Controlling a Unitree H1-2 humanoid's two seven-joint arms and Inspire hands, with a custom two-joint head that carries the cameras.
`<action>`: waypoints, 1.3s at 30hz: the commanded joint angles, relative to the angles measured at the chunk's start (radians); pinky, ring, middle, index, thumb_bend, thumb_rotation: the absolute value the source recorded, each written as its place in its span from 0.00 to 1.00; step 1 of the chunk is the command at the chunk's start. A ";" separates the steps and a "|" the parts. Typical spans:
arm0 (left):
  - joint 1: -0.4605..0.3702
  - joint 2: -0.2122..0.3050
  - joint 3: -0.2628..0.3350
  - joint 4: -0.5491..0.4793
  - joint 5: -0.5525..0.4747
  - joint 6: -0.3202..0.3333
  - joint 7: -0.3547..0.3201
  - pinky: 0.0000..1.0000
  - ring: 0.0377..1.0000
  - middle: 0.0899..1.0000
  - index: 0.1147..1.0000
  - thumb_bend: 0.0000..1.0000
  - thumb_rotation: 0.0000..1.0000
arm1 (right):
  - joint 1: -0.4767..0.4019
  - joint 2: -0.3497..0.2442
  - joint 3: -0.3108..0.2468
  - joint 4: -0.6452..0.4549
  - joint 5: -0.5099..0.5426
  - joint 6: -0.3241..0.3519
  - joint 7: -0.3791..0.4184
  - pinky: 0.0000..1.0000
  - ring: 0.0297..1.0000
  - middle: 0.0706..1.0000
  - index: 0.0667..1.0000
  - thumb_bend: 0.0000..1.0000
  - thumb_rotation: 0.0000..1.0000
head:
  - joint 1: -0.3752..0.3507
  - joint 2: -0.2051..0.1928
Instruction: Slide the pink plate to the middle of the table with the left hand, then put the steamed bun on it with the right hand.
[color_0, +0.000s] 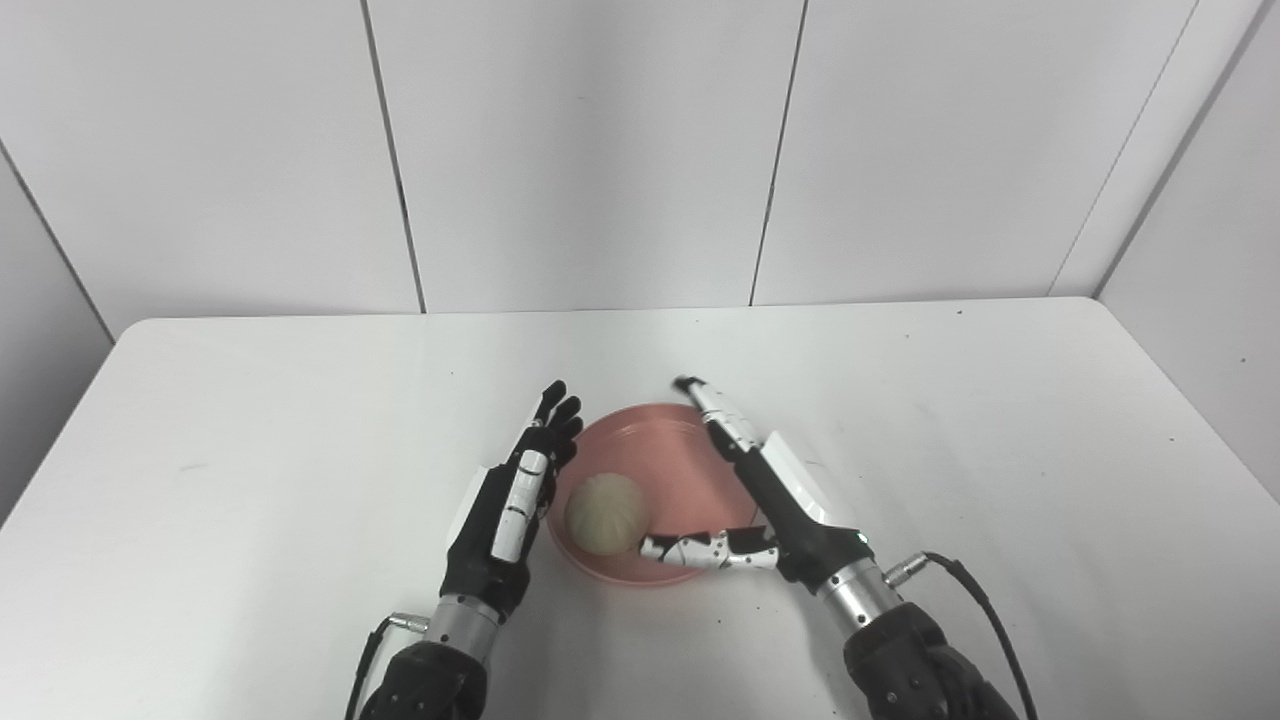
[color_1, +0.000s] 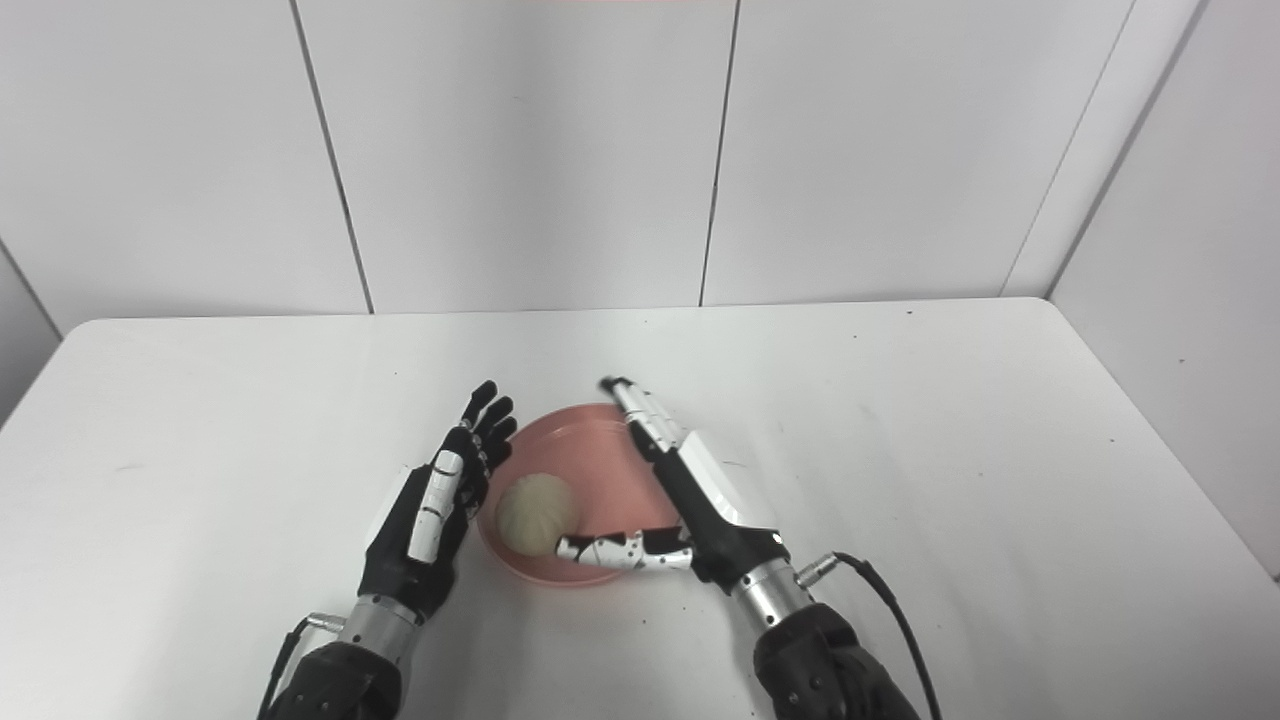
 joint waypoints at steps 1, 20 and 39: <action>0.020 0.003 0.012 -0.004 -0.023 -0.030 -0.004 1.00 1.00 1.00 0.99 0.62 1.00 | -0.005 0.016 -0.029 -0.006 0.038 -0.060 -0.047 0.94 1.00 1.00 1.00 0.57 0.68 | 0.002 -0.001; 0.013 0.012 0.044 0.036 -0.008 -0.209 0.028 1.00 1.00 1.00 1.00 0.62 1.00 | 0.009 0.098 -0.129 0.064 0.255 -0.051 -0.067 0.96 0.99 1.00 1.00 0.52 0.83 | -0.009 -0.002; 0.018 0.003 0.055 -0.017 0.012 0.057 0.075 1.00 1.00 1.00 1.00 0.64 1.00 | 0.017 0.221 -0.192 0.099 0.568 0.008 -0.025 1.00 0.98 0.99 1.00 0.55 0.89 | -0.030 0.033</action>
